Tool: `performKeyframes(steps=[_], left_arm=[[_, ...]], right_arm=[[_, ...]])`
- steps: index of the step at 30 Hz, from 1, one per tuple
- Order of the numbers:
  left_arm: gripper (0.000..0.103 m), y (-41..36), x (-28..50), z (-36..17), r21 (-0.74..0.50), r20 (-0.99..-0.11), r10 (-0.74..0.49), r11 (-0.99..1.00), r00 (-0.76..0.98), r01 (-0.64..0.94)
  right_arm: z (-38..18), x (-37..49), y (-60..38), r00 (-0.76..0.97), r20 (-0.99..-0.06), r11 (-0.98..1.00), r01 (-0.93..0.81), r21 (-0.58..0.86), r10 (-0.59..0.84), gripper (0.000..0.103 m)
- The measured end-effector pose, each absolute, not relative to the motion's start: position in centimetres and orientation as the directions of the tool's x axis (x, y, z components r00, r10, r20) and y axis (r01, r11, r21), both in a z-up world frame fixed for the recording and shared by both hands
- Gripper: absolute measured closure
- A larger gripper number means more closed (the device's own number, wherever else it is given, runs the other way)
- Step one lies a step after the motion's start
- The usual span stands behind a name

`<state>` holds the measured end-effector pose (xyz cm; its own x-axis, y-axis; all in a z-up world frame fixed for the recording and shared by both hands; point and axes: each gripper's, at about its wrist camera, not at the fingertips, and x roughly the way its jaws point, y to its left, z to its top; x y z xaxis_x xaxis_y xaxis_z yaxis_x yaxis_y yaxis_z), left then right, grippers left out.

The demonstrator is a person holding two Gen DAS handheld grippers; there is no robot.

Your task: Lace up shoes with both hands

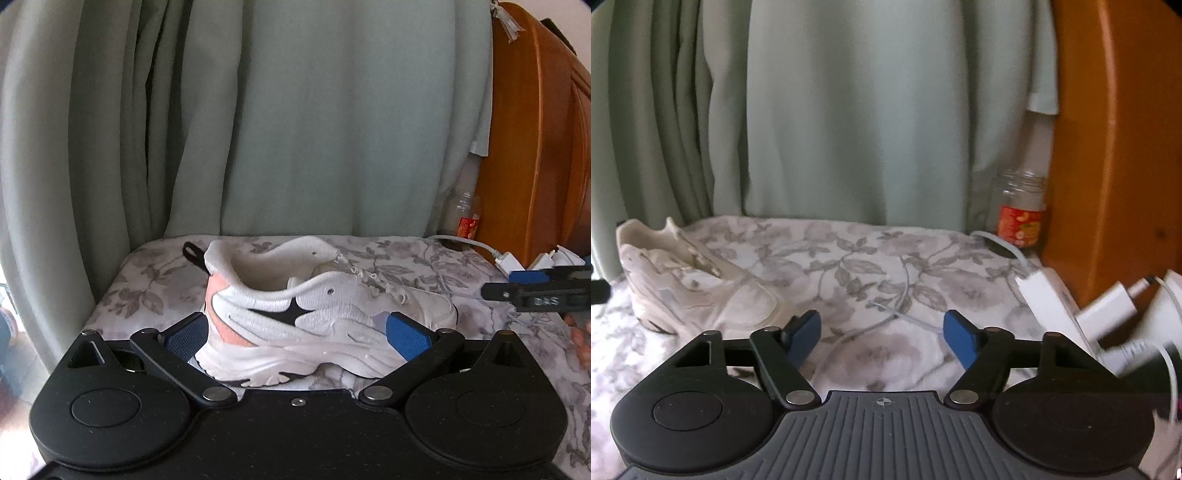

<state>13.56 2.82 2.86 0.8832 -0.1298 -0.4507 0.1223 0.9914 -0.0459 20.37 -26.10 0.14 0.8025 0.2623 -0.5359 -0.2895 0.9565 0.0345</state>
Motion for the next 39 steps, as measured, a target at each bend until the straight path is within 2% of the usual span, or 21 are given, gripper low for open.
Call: performKeyframes(steps=[2, 3, 5, 7, 17, 19, 22, 39], left_arm=[[0.001, 2.9, 13.8, 3.0, -0.048, -0.451, -0.132, 0.991, 0.883, 0.123], [0.001, 3.0, 14.0, 3.0, -0.051, -0.452, -0.133, 0.991, 0.882, 0.123], [0.001, 3.1, 14.2, 3.0, -0.057, -0.455, -0.136, 0.991, 0.88, 0.123], [0.001, 3.1, 14.5, 3.0, -0.058, -0.46, -0.137, 0.991, 0.877, 0.124], [0.001, 3.4, 15.3, 2.5, -0.063, -0.474, -0.141, 0.99, 0.869, 0.126], [0.001, 3.3, 15.3, 2.5, -0.064, -0.477, -0.141, 0.99, 0.868, 0.126], [0.001, 3.3, 15.4, 2.4, -0.066, -0.478, -0.146, 0.989, 0.866, 0.13], [0.001, 2.7, 15.0, 4.0, -0.058, -0.462, -0.174, 0.984, 0.87, 0.167]], right_arm=[[-0.4, 21.9, -25.9, 0.789, -0.554, 0.952, -0.304, 0.024, 0.266, 0.044], [-0.7, 22.6, -25.8, 0.781, -0.565, 0.95, -0.312, 0.016, 0.266, 0.052], [-1.2, 24.1, -25.8, 0.764, -0.589, 0.945, -0.327, 0.001, 0.265, 0.058], [-1.9, 25.4, -26.0, 0.744, -0.613, 0.94, -0.341, -0.005, 0.267, 0.069], [-4.3, 28.8, -25.1, 0.675, -0.675, 0.881, -0.467, -0.077, 0.299, 0.081], [-4.3, 29.0, -25.0, 0.669, -0.677, 0.873, -0.481, -0.079, 0.307, 0.091], [-4.4, 29.1, -24.9, 0.658, -0.681, 0.865, -0.496, -0.071, 0.322, 0.097], [-2.9, 27.4, -27.4, 0.667, -0.609, 0.864, -0.5, 0.059, 0.428, 0.1]])
